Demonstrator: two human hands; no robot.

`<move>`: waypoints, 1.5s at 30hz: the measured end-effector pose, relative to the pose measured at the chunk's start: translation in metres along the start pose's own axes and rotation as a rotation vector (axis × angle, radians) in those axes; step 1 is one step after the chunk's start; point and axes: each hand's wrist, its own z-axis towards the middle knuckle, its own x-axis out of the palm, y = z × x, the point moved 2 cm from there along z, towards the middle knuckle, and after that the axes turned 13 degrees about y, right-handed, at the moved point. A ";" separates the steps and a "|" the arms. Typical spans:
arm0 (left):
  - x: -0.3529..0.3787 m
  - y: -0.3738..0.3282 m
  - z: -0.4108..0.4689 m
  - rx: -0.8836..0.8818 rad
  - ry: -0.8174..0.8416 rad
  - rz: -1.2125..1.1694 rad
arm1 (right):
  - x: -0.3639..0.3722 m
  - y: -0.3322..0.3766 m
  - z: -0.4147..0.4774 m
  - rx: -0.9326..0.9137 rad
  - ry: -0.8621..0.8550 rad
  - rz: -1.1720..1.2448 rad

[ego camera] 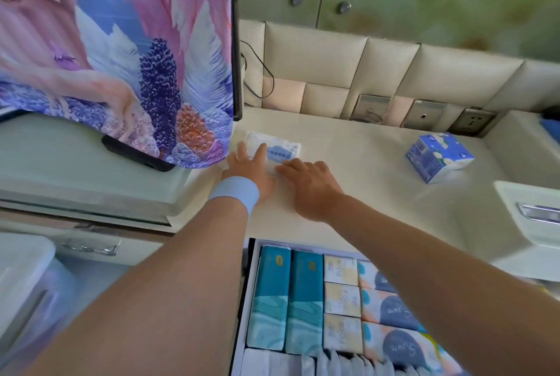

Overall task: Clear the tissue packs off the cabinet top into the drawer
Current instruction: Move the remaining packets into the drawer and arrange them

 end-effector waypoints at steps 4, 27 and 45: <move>-0.003 -0.016 -0.003 -0.037 0.073 -0.066 | 0.002 -0.010 -0.036 -0.005 -0.032 0.048; 0.083 -0.163 -0.180 0.217 0.757 -1.014 | 0.023 -0.066 -0.295 0.334 0.095 0.506; 0.212 -0.185 -0.264 0.670 0.350 0.371 | 0.086 -0.064 -0.372 0.627 0.656 0.417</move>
